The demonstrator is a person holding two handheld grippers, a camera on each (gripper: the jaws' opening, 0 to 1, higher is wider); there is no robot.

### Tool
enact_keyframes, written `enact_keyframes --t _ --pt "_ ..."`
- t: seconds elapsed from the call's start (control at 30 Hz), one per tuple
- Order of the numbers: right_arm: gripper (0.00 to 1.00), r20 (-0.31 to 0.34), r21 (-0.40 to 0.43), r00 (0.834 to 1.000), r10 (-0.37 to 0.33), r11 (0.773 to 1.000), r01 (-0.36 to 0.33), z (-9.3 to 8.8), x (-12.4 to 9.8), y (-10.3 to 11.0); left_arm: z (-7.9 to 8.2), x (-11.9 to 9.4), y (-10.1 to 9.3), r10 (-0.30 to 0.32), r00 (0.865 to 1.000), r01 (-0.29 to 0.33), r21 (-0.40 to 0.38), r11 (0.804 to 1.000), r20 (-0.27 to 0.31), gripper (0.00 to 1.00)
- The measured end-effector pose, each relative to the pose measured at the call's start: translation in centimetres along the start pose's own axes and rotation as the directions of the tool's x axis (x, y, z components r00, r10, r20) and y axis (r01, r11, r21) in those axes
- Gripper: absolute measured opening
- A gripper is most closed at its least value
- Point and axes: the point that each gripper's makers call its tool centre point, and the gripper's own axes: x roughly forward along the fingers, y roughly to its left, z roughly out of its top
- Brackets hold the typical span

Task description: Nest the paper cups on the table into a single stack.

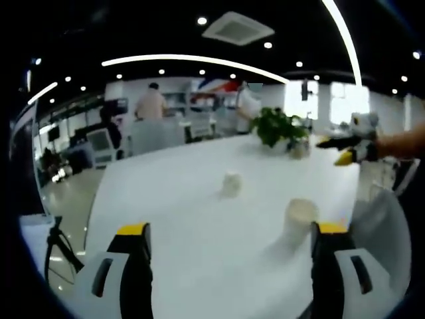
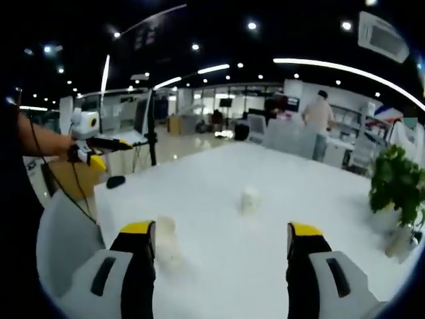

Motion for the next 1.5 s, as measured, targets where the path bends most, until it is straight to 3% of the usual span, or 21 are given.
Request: enact_keyframes --t 0.07,0.17,0.27,0.43,0.83,1.0,1.3,1.5 --pt "0.88 0.004 0.013 1.000 -0.008 1.000 0.008 -0.2 -0.1 -0.2 -0.4 0.1 -0.4 -0.009 1.000 0.009 0.002 1.000 -0.019 0.98" --pt "1.00 0.028 0.019 0.999 -0.024 1.000 0.024 -0.3 -0.2 -0.7 -0.4 0.0 -0.6 -0.015 1.000 0.015 -0.024 1.000 0.005 0.98" --pt "1.00 0.023 0.000 1.000 -0.021 1.000 0.021 -0.9 0.2 -1.3 -1.1 -0.2 -0.4 0.003 1.000 -0.003 -0.023 1.000 0.023 0.98" --pt "1.00 0.021 0.000 1.000 -0.003 1.000 0.003 -0.8 0.8 -1.9 -2.1 -0.5 -0.1 0.033 0.999 -0.033 -0.048 0.998 0.000 0.98" --pt "1.00 0.032 0.010 0.999 0.022 1.000 -0.022 -1.1 2.7 -2.2 -1.7 0.1 0.5 0.068 0.997 -0.066 -0.065 0.996 0.024 0.98" --pt "1.00 0.034 0.006 0.999 0.027 1.000 -0.027 -1.5 3.7 -3.1 -1.7 0.5 0.6 0.091 0.995 -0.090 -0.044 0.995 0.036 0.98" --pt "1.00 0.044 0.041 0.999 0.017 0.999 -0.019 -1.9 5.6 -4.7 -2.4 0.6 0.9 0.104 0.994 -0.102 -0.077 0.992 0.017 0.98" --pt "1.00 0.046 0.042 0.999 0.027 0.999 -0.029 -2.2 6.9 -5.3 -1.8 0.9 0.3 0.109 0.994 -0.107 -0.056 0.993 0.032 0.98"
